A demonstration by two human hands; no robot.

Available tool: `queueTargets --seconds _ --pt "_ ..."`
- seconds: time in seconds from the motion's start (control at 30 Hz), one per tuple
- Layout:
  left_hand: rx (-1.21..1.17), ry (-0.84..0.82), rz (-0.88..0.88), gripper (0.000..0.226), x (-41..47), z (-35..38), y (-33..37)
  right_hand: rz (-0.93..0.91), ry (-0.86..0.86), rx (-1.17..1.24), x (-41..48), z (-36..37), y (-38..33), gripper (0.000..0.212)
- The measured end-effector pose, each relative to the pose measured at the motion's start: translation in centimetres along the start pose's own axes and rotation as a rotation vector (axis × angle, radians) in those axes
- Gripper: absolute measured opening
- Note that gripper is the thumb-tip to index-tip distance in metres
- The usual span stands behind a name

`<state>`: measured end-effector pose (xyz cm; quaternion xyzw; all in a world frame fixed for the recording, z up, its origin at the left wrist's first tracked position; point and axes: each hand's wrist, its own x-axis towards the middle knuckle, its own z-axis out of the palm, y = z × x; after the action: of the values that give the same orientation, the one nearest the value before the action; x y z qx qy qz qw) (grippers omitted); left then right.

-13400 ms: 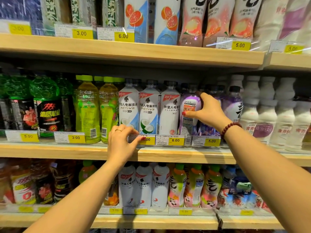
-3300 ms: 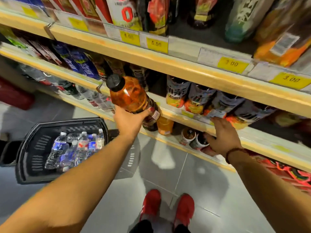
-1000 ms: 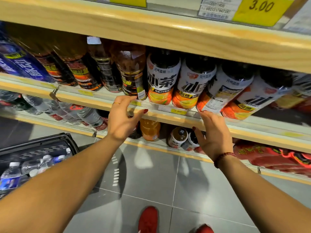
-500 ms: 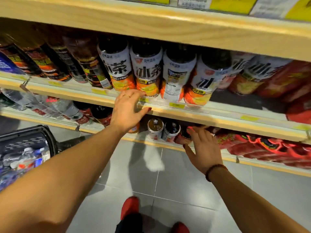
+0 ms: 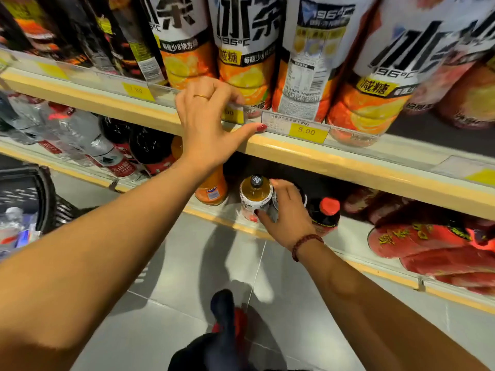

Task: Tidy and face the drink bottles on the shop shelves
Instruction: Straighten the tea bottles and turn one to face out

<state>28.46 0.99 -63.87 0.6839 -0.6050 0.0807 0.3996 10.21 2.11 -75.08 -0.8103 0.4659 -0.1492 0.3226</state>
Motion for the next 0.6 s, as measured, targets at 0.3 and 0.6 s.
queueTargets --seconds 0.3,0.6 --pt "-0.048 0.145 0.107 0.053 0.0 1.2 -1.1 0.046 0.091 -0.102 5.9 4.2 2.7 0.063" --pt "-0.030 0.144 0.055 0.045 -0.1 0.7 -0.5 0.088 0.078 -0.055 6.5 7.1 2.2 0.074"
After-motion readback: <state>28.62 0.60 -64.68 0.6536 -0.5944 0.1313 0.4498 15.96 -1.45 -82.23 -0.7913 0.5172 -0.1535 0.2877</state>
